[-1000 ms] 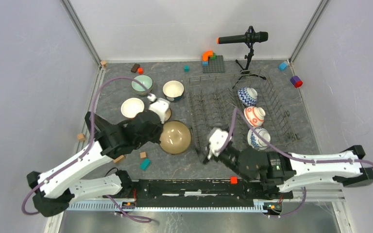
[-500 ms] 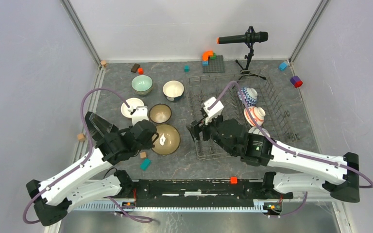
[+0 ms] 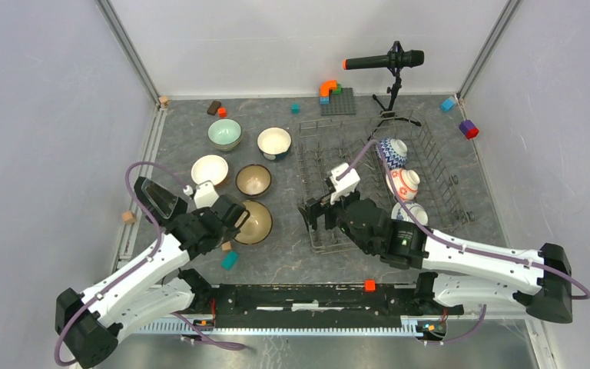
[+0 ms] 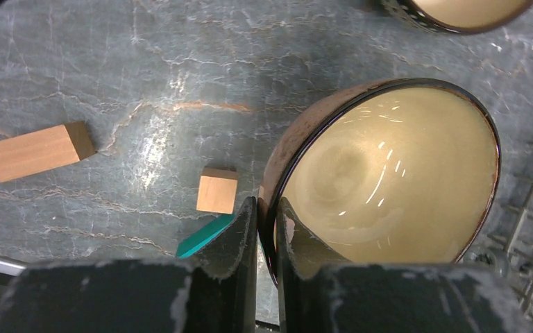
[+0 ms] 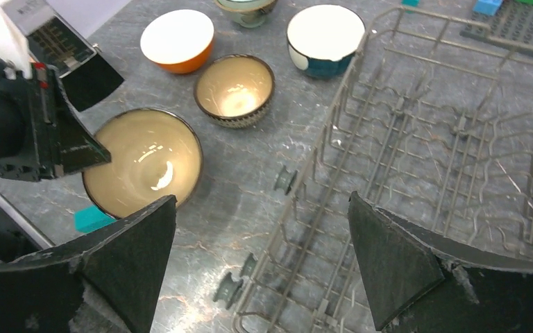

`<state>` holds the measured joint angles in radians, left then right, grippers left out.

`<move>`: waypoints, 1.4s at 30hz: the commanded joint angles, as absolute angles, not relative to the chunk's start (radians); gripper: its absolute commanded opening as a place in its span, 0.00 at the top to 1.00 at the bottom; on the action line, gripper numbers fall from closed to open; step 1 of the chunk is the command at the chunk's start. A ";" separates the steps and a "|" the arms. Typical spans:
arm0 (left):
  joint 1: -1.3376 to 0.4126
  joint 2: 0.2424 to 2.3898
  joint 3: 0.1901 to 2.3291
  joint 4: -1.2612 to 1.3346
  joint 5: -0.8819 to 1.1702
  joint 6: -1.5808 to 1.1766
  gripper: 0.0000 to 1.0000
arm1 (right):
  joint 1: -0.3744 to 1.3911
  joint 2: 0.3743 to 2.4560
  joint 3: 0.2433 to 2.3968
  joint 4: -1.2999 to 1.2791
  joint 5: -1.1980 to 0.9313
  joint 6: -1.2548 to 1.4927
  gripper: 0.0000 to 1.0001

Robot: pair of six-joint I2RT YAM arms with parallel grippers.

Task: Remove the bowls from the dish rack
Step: Place the bowl at the center of the board.

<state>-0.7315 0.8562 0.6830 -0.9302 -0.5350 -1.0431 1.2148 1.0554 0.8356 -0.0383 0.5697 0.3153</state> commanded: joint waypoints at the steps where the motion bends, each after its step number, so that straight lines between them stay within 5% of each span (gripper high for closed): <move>1: -0.663 0.795 0.653 -0.765 -0.547 -1.153 0.98 | 1.206 0.978 0.743 0.060 0.607 0.339 0.02; 16: -0.449 0.841 0.574 -0.650 -0.406 -1.116 0.98 | 1.205 0.902 0.489 0.236 0.547 0.358 0.02; 38: -0.422 0.864 0.537 -0.681 -0.412 -1.152 0.98 | 1.205 0.848 0.413 0.246 0.576 0.363 0.02; 42: -0.422 0.865 0.532 -0.676 -0.394 -1.145 0.85 | 1.206 0.852 0.416 0.245 0.577 0.363 0.02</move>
<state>-0.4267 0.8700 0.5247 -0.7650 -0.4065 -1.0927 1.2083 0.8627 0.4179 0.2161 0.5583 0.3523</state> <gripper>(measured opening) 0.174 0.982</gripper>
